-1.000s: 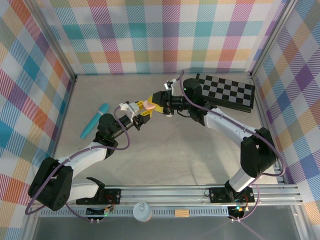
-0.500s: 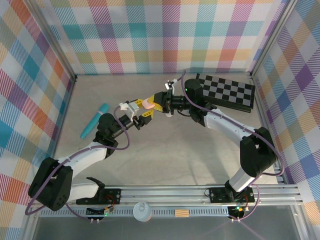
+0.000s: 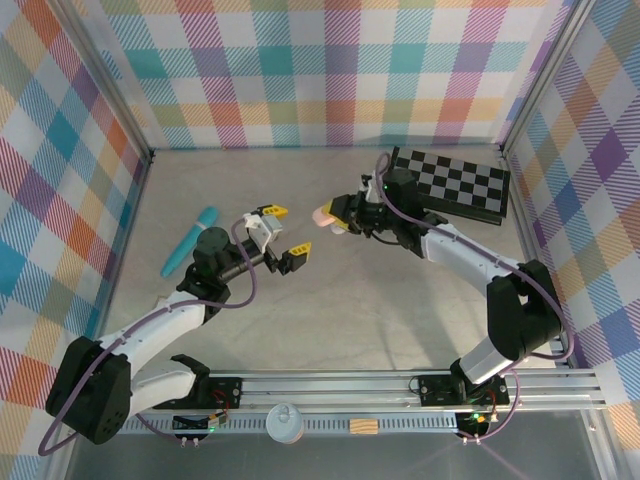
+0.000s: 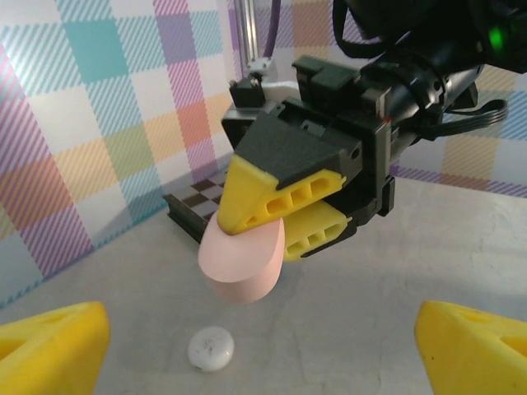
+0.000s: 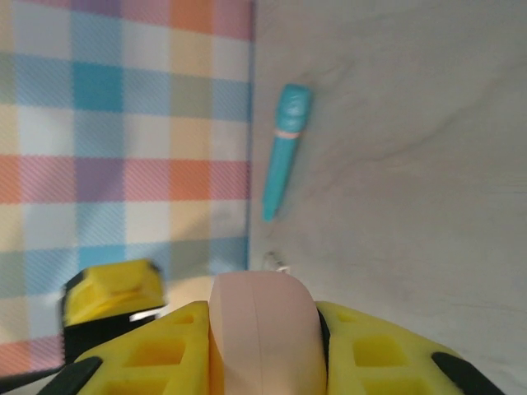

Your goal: Insert the wireless bluetooth earbuds into the charging case

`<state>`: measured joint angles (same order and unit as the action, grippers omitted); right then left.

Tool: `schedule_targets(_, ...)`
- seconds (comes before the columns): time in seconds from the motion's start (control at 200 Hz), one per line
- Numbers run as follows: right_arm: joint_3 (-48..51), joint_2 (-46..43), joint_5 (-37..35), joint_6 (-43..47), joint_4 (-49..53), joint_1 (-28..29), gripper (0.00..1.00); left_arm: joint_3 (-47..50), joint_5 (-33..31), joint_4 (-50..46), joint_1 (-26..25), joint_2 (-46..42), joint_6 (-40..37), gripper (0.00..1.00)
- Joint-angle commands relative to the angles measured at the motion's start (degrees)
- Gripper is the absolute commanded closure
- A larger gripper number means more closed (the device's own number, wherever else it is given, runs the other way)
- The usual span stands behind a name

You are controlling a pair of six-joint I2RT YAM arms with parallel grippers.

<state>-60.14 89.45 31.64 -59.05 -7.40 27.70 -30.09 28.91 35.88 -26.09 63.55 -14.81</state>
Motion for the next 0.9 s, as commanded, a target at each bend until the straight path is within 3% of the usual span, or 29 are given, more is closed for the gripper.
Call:
schedule_targets(0.0,3.1,-0.6,-3.4,3.9,2.8,-1.4,0.83,1.6,1.6,-4.4,-0.7,-1.7,-0.3,0.03)
schedule_targets(0.33,9.2,7.9,-3.8,4.6,-1.4,-2.6,0.83,3.7,1.2,-4.7,-3.8,1.0,1.2,0.0)
schedule_targets(0.62,9.1,13.7,-5.7,7.4,-0.2,-2.7,0.82,3.6,1.1,3.3,-6.9,8.7,4.0,0.0)
schedule_targets(0.895,8.4,15.4,-6.2,9.7,1.9,-3.1,0.68,2.0,0.6,-0.5,-7.0,9.4,1.5,0.0)
